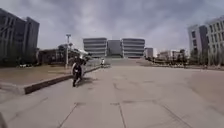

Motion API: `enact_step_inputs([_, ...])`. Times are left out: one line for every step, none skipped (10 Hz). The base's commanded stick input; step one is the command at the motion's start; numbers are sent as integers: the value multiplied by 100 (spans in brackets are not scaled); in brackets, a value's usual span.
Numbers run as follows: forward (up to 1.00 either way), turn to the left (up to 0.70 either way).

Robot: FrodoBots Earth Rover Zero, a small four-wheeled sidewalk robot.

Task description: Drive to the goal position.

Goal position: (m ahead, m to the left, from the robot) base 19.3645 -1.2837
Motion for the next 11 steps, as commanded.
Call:
enact_step_inputs([100, 0])
enact_step_inputs([100, 0])
enact_step_inputs([100, 0])
enact_step_inputs([100, 0])
enact_step_inputs([100, 0])
enact_step_inputs([100, 0])
enact_step_inputs([100, 0])
enact_step_inputs([100, 0])
enact_step_inputs([100, 0])
enact_step_inputs([100, 0])
enact_step_inputs([100, 0])
